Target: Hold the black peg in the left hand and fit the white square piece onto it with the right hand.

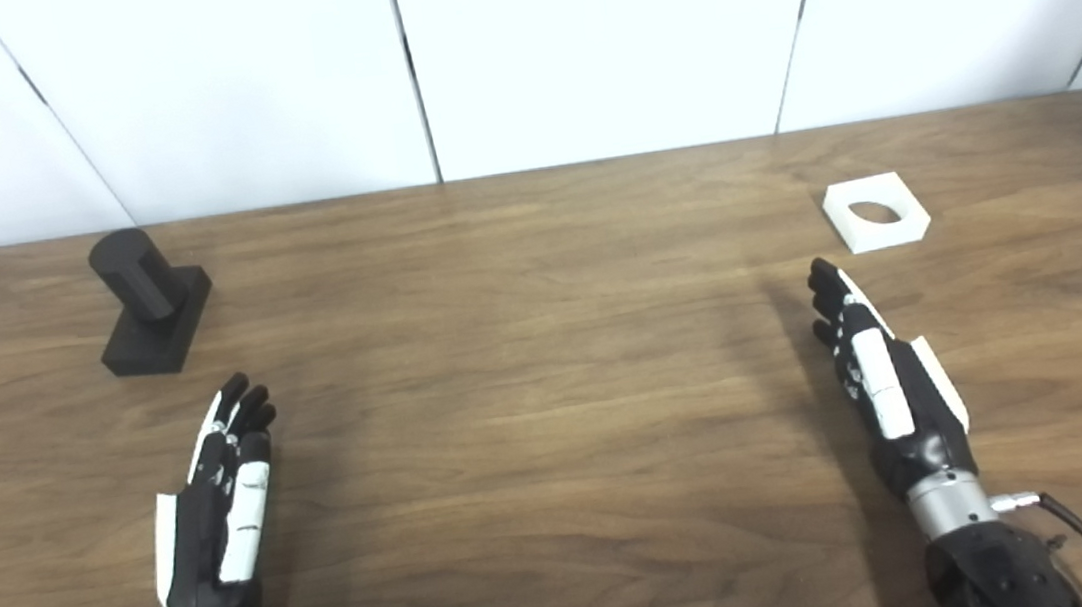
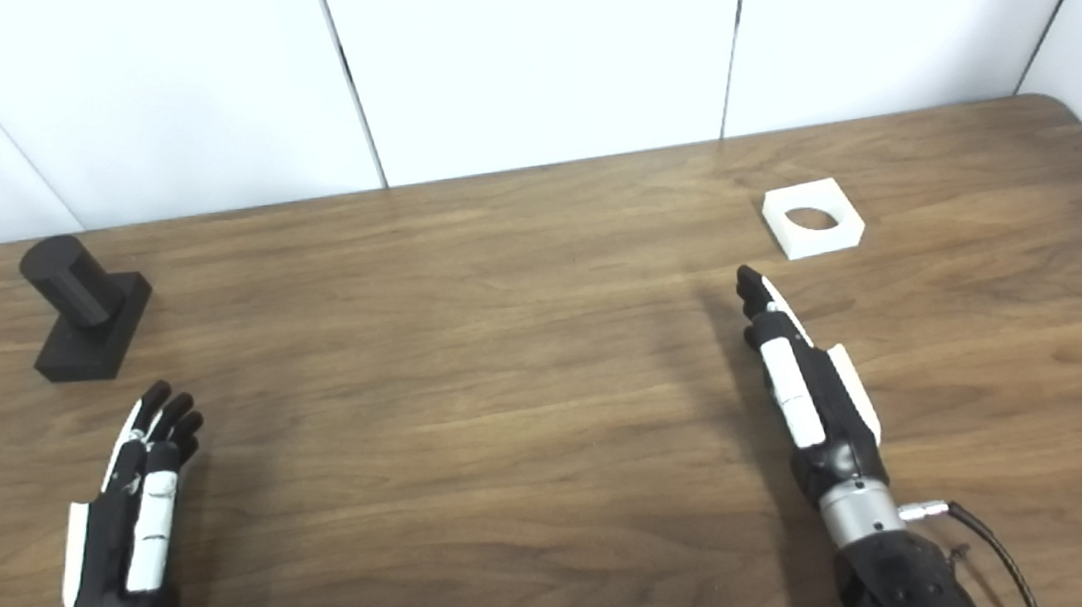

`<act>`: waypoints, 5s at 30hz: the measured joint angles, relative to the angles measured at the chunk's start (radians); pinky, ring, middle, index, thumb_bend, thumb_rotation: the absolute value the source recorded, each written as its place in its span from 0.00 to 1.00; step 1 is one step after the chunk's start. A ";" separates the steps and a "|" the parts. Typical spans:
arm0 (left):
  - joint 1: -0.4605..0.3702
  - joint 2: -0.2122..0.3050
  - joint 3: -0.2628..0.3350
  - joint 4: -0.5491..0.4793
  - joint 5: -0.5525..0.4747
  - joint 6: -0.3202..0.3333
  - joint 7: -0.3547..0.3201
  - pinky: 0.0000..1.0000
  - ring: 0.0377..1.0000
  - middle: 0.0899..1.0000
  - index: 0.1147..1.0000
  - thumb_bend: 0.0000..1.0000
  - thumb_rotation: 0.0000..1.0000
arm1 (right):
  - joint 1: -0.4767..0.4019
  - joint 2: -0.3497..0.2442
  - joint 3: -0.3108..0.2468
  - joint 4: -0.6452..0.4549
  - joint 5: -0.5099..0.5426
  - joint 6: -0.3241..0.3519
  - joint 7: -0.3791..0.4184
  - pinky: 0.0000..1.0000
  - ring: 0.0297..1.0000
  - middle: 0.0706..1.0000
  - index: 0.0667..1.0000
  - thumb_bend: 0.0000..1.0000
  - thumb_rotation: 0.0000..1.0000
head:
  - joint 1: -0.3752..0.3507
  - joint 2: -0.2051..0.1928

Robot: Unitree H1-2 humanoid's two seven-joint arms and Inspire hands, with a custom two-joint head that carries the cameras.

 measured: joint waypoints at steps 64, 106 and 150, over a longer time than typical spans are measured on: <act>0.003 -0.017 -0.075 -0.214 0.406 0.150 0.187 0.88 0.90 0.89 0.92 0.67 0.52 | 0.034 -0.028 -0.098 0.004 0.128 -0.026 0.120 1.00 1.00 0.99 0.95 0.74 1.00 | 0.499 -0.218; -0.465 0.189 0.033 0.253 0.788 0.604 0.097 0.94 0.89 0.87 0.82 0.92 0.64 | 0.075 -0.014 -0.073 -0.066 0.085 0.010 0.099 1.00 1.00 0.98 0.96 0.66 1.00 | 0.433 -0.192; -0.547 0.171 0.044 0.478 0.950 0.606 0.075 0.93 0.89 0.87 0.81 0.90 0.62 | 0.094 -0.010 -0.058 -0.130 0.036 0.077 0.091 1.00 1.00 1.00 1.00 0.49 1.00 | 0.394 -0.193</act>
